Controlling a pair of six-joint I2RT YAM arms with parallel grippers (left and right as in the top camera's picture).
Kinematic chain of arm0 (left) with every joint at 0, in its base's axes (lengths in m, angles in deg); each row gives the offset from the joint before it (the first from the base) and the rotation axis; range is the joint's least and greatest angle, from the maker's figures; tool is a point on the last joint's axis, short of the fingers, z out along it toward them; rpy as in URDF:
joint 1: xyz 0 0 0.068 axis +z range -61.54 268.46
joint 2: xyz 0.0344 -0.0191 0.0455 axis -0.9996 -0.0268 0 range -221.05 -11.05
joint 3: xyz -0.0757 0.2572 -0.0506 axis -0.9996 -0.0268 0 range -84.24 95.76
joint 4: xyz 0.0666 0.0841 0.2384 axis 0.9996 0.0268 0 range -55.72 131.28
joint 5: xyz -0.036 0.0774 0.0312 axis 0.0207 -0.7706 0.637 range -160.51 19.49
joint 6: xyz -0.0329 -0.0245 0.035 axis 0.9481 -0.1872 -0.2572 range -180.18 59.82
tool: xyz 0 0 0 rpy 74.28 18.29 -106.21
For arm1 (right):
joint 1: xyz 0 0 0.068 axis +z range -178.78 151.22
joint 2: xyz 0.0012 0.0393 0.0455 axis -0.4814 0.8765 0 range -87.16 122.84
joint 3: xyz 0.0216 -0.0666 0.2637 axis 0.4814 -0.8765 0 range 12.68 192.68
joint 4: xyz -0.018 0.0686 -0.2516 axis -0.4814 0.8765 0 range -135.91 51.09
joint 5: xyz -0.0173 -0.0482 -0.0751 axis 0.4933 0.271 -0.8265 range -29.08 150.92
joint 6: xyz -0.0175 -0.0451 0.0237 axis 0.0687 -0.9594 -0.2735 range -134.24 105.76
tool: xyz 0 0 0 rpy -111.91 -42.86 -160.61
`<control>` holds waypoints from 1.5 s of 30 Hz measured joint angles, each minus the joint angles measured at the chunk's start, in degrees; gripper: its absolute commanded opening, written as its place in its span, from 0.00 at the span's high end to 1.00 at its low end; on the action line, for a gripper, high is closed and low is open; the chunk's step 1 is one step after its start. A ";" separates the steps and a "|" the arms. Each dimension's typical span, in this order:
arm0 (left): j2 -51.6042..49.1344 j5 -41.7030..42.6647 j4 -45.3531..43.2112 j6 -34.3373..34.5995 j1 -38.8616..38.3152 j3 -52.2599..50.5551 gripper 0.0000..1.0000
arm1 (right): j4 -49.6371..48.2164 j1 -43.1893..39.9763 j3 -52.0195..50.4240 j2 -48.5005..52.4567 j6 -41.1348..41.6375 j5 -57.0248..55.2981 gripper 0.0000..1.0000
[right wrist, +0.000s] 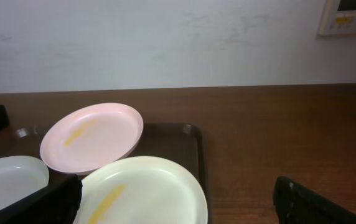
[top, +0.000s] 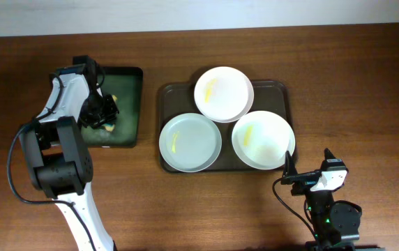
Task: Clean dirty plates on tray and stack at the side
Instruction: 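Grasp the yellow-green sponge with the left gripper in the water, then lift the sponge out of the water tray with the left gripper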
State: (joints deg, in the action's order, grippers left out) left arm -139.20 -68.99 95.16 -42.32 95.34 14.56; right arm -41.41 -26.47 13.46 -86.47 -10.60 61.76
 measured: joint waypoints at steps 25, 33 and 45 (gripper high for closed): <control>-0.22 -6.84 0.83 0.13 -0.09 5.81 1.00 | 0.00 0.00 0.00 0.00 -0.02 0.00 0.02; -0.59 -5.33 17.81 -0.28 -0.09 30.53 1.00 | 0.00 0.00 0.00 0.00 -0.02 0.00 0.02; -3.54 0.85 15.26 -1.20 -0.09 31.65 1.00 | 0.00 0.00 0.00 0.00 -0.04 -0.02 0.02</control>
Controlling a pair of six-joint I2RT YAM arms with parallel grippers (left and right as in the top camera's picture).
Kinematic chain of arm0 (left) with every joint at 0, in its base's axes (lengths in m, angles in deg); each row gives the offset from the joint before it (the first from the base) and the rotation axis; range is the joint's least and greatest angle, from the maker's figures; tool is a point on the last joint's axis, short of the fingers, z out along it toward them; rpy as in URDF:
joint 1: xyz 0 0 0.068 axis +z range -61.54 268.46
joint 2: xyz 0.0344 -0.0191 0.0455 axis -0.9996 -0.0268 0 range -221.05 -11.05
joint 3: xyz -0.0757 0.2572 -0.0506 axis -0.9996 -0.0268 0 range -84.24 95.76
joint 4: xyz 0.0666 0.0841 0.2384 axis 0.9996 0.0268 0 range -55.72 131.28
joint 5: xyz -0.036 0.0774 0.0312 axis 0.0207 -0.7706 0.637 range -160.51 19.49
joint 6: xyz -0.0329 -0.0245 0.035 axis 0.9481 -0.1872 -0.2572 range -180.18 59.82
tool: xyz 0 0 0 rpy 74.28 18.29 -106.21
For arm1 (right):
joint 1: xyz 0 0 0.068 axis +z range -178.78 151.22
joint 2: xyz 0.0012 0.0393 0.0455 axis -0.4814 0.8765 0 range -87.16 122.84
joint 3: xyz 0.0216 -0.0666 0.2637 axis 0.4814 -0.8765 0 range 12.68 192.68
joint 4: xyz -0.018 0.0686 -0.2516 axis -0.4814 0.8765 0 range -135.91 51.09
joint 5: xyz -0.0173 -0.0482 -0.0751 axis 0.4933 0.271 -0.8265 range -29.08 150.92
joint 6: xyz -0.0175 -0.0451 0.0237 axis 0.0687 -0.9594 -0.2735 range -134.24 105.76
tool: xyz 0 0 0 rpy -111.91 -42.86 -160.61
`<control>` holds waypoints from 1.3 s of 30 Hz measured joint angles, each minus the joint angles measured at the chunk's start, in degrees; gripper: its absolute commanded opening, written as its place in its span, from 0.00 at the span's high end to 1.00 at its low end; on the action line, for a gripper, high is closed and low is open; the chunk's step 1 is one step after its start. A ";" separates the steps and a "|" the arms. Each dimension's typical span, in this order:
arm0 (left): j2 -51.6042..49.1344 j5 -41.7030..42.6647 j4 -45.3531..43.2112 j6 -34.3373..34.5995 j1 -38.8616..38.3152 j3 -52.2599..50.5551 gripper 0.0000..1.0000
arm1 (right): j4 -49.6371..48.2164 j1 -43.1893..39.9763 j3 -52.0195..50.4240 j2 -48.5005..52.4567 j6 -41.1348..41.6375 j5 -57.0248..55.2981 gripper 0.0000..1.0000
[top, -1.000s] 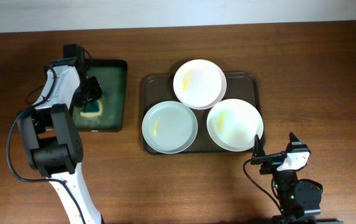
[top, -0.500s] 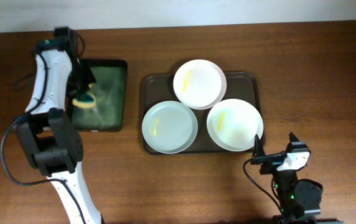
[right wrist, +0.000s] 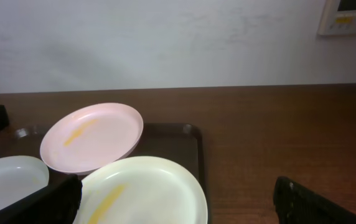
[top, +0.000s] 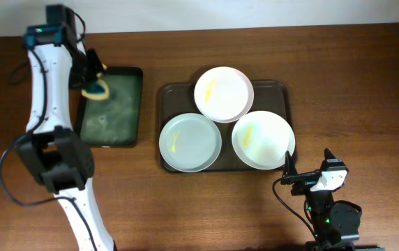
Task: Clean dirty plates on tray and stack at the side
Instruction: 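Lift the sponge out of the water tray with the left gripper, then place the sponge onto the front-left white plate and release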
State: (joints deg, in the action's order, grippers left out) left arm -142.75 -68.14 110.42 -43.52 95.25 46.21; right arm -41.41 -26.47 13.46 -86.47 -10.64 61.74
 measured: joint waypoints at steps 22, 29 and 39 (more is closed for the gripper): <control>5.09 4.33 1.77 -5.16 0.09 1.14 1.00 | 0.00 0.00 0.00 0.00 0.00 0.00 0.02; -2.73 4.66 1.42 -5.18 0.04 -10.38 1.00 | 0.00 0.00 0.00 0.00 0.00 0.02 0.02; 3.89 6.75 18.67 -5.33 -1.81 18.64 1.00 | 0.00 0.00 0.00 0.00 0.00 0.00 0.02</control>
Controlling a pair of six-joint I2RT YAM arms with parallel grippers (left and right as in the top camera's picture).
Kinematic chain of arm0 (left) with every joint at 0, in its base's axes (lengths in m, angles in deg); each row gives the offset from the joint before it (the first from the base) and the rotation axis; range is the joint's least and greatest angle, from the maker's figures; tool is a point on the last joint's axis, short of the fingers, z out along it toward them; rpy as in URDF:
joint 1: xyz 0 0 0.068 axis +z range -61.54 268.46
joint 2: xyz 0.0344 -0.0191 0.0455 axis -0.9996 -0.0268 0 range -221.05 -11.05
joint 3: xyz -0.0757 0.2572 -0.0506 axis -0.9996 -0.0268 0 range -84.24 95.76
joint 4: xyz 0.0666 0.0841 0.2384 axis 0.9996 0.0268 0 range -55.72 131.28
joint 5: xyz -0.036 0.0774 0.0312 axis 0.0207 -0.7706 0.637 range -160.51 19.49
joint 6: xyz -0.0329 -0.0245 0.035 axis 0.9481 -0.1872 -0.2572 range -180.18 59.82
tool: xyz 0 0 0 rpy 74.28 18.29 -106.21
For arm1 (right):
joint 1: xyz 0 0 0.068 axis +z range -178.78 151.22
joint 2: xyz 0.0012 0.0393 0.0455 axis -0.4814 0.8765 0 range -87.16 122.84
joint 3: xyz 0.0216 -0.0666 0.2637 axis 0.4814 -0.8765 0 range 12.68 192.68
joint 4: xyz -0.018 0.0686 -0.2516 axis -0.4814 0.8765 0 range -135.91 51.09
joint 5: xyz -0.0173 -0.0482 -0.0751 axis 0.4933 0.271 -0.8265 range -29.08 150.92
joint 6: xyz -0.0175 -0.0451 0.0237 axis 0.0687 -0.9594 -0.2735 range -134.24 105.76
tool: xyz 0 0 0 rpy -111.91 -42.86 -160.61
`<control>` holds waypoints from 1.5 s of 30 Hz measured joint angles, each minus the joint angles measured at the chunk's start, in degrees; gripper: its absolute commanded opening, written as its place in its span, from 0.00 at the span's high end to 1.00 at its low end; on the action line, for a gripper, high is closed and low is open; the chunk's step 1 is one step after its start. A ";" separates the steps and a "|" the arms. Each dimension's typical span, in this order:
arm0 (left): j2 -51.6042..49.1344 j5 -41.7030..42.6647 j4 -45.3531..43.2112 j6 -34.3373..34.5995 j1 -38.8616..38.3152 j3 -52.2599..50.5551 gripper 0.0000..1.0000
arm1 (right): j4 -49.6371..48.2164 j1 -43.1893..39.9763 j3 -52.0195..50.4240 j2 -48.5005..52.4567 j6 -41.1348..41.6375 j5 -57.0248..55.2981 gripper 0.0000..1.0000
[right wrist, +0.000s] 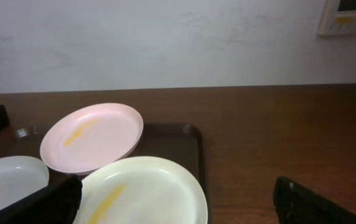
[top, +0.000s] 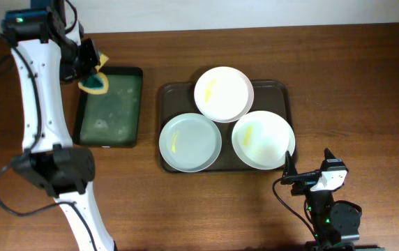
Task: Clean dirty plates on tray and stack at the side
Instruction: 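Place the sponge onto the front-left white plate and release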
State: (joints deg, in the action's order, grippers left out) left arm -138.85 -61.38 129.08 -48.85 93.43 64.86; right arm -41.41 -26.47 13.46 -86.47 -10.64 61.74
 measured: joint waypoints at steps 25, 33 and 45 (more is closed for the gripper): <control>1.75 9.60 -23.26 -0.35 -31.28 -46.36 1.00 | 0.00 0.00 0.00 0.00 0.04 0.00 0.02; 1.70 0.61 -28.28 8.59 -31.32 -50.60 0.81 | 0.00 0.00 0.00 0.00 0.02 0.00 0.02; 1.68 -3.13 -20.09 13.55 -31.32 -43.28 0.08 | 0.00 0.00 0.00 0.00 0.02 0.00 0.02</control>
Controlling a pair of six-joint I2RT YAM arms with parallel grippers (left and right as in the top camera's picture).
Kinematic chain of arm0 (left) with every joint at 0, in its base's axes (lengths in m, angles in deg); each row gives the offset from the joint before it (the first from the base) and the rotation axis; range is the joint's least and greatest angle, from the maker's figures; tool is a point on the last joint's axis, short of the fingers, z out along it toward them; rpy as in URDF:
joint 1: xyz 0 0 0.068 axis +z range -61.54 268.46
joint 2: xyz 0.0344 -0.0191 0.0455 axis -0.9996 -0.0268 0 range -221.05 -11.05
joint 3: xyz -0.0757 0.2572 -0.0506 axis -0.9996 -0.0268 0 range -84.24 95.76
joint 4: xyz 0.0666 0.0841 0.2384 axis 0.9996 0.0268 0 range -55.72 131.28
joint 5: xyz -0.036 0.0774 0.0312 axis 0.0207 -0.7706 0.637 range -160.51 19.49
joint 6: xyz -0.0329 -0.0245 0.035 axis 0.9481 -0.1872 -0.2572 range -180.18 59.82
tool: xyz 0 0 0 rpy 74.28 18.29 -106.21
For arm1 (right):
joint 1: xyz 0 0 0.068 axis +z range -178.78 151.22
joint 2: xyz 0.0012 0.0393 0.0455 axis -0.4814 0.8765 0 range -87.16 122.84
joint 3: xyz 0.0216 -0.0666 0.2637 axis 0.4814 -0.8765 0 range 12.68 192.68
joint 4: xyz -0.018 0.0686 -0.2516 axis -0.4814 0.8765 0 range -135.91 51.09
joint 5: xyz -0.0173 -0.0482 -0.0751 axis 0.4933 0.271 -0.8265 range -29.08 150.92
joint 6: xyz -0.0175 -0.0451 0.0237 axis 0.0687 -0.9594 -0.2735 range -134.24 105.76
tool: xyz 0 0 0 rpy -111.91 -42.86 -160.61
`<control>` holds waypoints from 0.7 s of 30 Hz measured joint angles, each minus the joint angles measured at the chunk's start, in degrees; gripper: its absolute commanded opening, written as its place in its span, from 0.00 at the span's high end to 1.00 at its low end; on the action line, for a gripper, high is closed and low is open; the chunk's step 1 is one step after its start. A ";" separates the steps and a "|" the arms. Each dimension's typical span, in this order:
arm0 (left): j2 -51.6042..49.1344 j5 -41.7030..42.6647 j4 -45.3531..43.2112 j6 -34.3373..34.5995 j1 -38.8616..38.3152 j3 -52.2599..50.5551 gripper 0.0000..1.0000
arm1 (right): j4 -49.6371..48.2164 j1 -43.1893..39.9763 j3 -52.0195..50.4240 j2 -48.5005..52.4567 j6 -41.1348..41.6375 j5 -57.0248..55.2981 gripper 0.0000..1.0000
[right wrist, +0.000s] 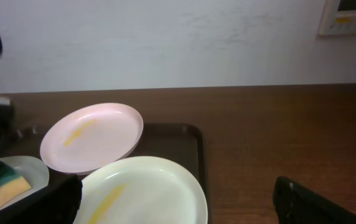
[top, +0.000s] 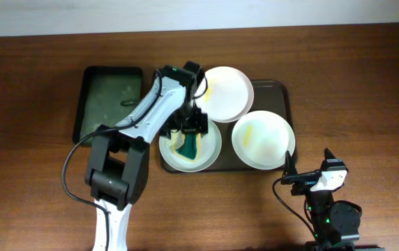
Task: Clean dirty plates on tray and stack at the side
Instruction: 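Place the sponge onto the front-left white plate and release, then reach the right gripper to the front-left plate rim and grasp it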
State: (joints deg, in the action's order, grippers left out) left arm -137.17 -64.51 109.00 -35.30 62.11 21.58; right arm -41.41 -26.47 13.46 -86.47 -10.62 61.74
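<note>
A dark brown tray (top: 276, 90) carries three plates, two with a visible yellow smear: a pinkish one (top: 229, 97) at the back and a cream one (top: 266, 143) at the right. The third is a pale one (top: 210, 150) at the front left. My left gripper (top: 189, 132) is shut on a green and yellow sponge (top: 186, 148) that rests on the pale plate. The right wrist view shows the sponge (right wrist: 4, 190), the pink plate (right wrist: 91, 137) and the cream plate (right wrist: 147, 186). My right gripper (top: 310, 178) stands open near the table's front, just off the tray's front right corner.
A dark green tray (top: 107, 104) stands to the left of the brown tray, with nothing showing in it. Bare wooden table (top: 353, 90) lies to the right of the brown tray. A white wall (right wrist: 165, 43) runs behind the table.
My left gripper was holding the sponge over the far left corner of the green tray. It now has the sponge down on the front-left plate. The right arm has not moved.
My left gripper was first down in the green tray at the sponge. Then it held the sponge above that tray's far left corner, and did so a moment later too. Now the sponge rests on the pale plate. The right gripper stayed open and still.
</note>
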 measured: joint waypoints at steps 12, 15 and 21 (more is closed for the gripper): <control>5.46 -0.48 11.23 -0.61 8.15 25.38 0.00 | -8.72 0.00 -0.17 0.04 6.34 9.94 0.02; 7.08 -1.16 14.49 -0.61 14.60 25.75 0.00 | -20.11 0.00 -0.15 0.02 13.46 18.86 0.02; 7.04 -3.72 18.14 -0.61 20.13 25.38 0.01 | -22.25 0.00 8.81 1.42 17.03 26.18 0.02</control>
State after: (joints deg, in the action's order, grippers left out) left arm -130.13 -68.23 127.14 -35.91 82.24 46.96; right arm -63.67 -26.47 22.27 -85.05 6.40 87.93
